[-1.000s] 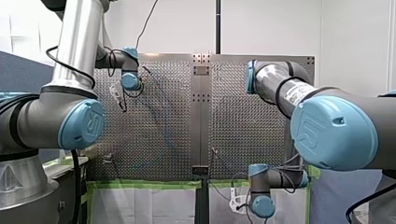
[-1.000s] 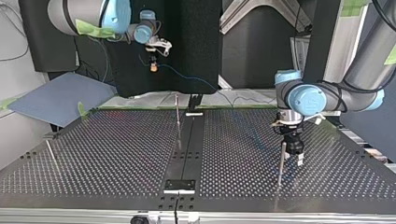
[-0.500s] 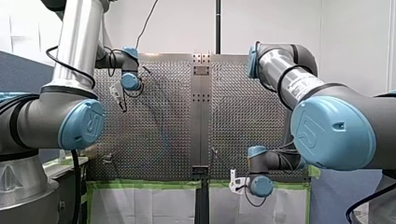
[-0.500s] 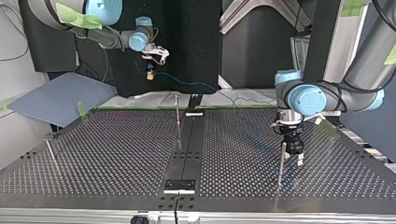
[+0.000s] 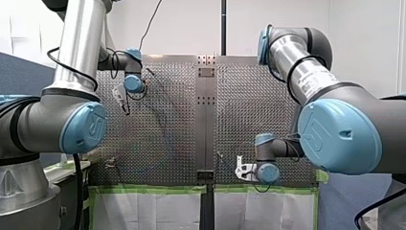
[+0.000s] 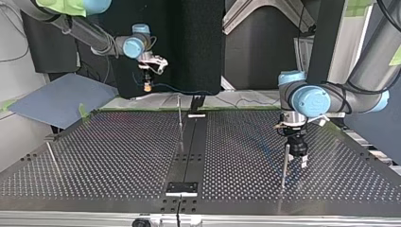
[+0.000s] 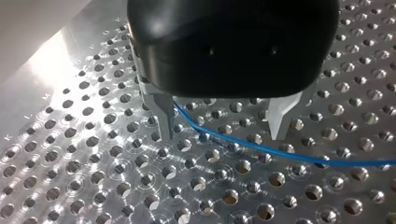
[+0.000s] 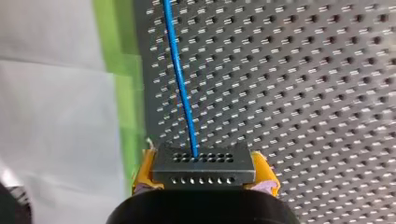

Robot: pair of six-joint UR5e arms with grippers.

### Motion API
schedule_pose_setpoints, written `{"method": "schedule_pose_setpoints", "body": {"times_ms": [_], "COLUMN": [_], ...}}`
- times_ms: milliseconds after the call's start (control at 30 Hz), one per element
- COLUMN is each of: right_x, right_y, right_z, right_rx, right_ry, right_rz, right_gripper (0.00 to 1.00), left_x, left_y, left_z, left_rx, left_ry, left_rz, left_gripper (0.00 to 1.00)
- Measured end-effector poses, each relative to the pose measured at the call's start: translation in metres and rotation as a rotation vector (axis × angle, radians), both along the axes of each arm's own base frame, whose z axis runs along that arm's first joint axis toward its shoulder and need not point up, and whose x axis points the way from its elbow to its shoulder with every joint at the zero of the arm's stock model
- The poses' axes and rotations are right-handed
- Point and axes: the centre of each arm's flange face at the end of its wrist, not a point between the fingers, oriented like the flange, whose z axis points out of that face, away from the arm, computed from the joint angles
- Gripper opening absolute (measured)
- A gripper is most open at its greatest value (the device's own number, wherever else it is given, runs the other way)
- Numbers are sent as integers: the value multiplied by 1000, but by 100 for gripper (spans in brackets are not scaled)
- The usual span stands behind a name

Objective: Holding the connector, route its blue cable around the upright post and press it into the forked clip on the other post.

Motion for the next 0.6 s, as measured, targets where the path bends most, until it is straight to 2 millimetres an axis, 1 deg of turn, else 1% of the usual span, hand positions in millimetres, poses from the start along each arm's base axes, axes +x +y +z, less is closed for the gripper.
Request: {"method": "schedule_pose_setpoints", "body": {"times_ms": [367, 467, 600], "right_x": [11, 11, 10], "right_y": [-7, -4, 1], "right_z": [50, 56, 54], "right_rx": [-67, -72, -67], "right_ry": [-2, -3, 0], "right_rz": [29, 31, 35], "right_gripper": [0, 0, 0], "left_x": [0, 0, -1], "left_y": [1, 1, 1], "left_z": [0, -1, 0], "left_rx": [-1, -1, -1], "left_ry": [2, 3, 4], "left_rz": [6, 7, 8], "left_gripper": [100, 100, 100]}}
